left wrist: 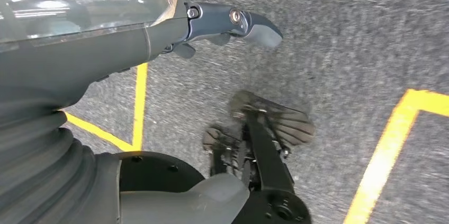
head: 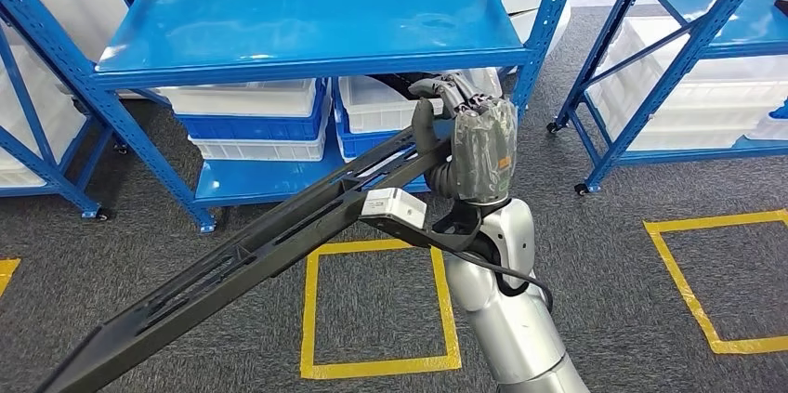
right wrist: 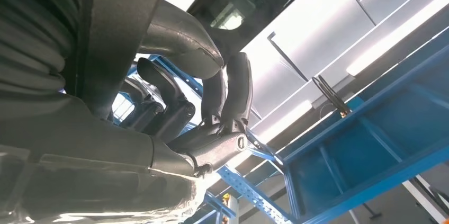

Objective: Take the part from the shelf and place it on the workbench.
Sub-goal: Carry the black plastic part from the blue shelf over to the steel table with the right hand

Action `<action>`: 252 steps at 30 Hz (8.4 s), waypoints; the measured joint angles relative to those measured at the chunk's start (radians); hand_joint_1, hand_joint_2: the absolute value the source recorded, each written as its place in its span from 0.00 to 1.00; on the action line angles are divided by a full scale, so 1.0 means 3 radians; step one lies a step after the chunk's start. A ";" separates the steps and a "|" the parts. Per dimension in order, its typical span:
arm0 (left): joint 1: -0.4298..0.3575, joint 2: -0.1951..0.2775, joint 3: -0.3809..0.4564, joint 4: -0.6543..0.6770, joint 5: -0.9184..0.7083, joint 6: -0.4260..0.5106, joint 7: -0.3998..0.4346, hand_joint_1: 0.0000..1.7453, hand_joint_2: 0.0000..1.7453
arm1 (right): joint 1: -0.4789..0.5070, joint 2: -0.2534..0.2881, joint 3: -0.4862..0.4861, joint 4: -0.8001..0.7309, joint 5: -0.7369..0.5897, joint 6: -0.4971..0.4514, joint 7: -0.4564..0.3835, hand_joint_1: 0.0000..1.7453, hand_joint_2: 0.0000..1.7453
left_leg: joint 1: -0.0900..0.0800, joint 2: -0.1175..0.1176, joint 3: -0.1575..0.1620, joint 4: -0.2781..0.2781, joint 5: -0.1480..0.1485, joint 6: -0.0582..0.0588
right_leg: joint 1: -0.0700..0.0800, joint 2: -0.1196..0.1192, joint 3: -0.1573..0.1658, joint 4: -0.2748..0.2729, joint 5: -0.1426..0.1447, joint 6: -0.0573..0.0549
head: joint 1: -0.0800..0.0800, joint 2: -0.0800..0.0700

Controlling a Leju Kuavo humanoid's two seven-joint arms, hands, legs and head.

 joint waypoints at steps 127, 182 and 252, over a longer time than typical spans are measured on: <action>0.0027 0.0040 0.0631 -0.0018 -0.0184 -0.0157 -0.0073 0.00 1.00 | -0.1410 -0.1918 -0.1465 0.2646 0.1516 -0.0123 0.1151 1.00 1.00 | 0.0046 -0.0043 0.0235 -0.0020 -0.0017 0.0109 | -0.0022 0.0269 -0.0387 0.0157 0.0222 0.0120 | 0.0064 0.0001; -0.0037 0.0095 0.0631 -0.0029 -0.0607 -0.0245 -0.0033 0.00 1.00 | -0.1070 -0.1372 -0.1130 0.1853 0.1766 0.0050 0.1234 1.00 1.00 | 0.0014 0.0259 0.0549 -0.0560 0.0097 0.0039 | -0.0056 -0.0018 -0.0405 0.0191 0.0181 0.0170 | 0.0130 0.0000; -0.0019 0.0030 0.0721 -0.0021 -0.0938 -0.0280 0.0155 0.00 1.00 | -0.0277 -0.1367 -0.1720 0.0859 0.1608 0.0090 0.0883 1.00 1.00 | -0.0010 -0.0081 0.0261 -0.0152 0.0072 0.0118 | 0.0006 0.0292 -0.0375 0.0181 0.0189 0.0094 | 0.0092 0.0000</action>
